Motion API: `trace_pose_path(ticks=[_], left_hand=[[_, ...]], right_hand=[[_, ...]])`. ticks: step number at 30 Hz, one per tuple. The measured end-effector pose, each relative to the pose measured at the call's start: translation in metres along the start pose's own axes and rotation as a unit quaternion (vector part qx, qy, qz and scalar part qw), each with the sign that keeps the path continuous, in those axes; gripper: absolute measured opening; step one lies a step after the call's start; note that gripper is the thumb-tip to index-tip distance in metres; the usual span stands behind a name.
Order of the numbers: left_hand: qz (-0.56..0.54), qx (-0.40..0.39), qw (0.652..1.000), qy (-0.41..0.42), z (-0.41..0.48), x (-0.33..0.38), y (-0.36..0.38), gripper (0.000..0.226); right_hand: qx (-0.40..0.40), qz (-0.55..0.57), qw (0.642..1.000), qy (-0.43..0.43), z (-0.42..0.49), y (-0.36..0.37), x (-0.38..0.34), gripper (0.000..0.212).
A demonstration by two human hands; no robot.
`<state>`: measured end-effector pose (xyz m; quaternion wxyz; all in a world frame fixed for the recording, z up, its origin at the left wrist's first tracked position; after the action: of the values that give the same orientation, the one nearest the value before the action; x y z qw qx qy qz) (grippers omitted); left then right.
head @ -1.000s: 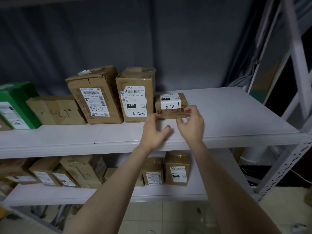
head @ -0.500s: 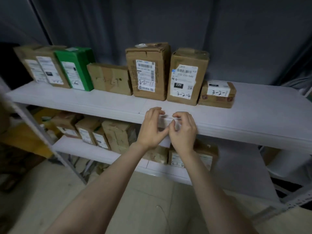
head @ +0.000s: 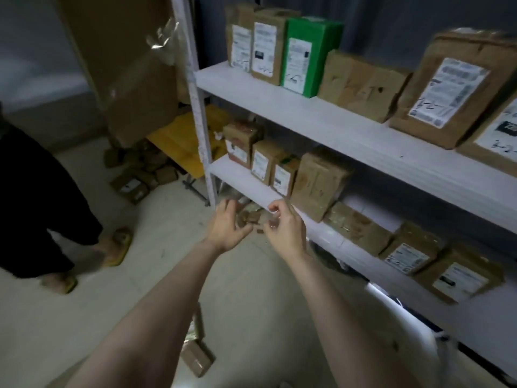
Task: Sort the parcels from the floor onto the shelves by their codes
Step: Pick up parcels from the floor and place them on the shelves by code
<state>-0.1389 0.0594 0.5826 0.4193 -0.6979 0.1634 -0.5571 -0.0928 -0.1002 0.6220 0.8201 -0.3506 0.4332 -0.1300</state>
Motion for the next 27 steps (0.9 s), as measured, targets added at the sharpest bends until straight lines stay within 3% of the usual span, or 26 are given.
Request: trace_pose_path(ticks=[3, 9, 16, 22, 27], left_hand=[[0.024, 0.005, 0.998, -0.062, -0.024, -0.073, -0.024, 0.065], [0.042, 0.005, 0.983, -0.181, -0.080, -0.212, -0.051, 0.067], [0.047, -0.033, 0.942, -0.332, -0.153, -0.324, -0.052, 0.072], [0.047, -0.038, 0.921, -0.385, -0.155, -0.369, -0.030, 0.072], [0.055, -0.062, 0.906, -0.415, -0.140, -0.395, 0.034, 0.076]], right_hand=[[-0.089, 0.015, 0.996, 0.004, -0.012, 0.072, -0.033, 0.032], [-0.202, 0.011, 0.978, 0.050, -0.048, 0.191, -0.069, 0.043], [-0.333, 0.011, 0.937, 0.101, -0.098, 0.298, -0.074, 0.050], [-0.364, -0.003, 0.921, 0.137, -0.109, 0.354, -0.052, 0.052], [-0.355, 0.009, 0.914, 0.196, -0.125, 0.389, -0.001, 0.055]])
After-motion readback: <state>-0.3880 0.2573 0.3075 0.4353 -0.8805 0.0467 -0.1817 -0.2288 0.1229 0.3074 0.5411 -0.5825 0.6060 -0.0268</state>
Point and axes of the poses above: each hand's wrist, its own z-axis towards the middle knuckle, its own y-axis out of the palm, x = y × z, the point moved 7 cm from there along z, towards the middle knuckle, and after that the axes turned 5 degrees about -y, right-handed, at the moved point
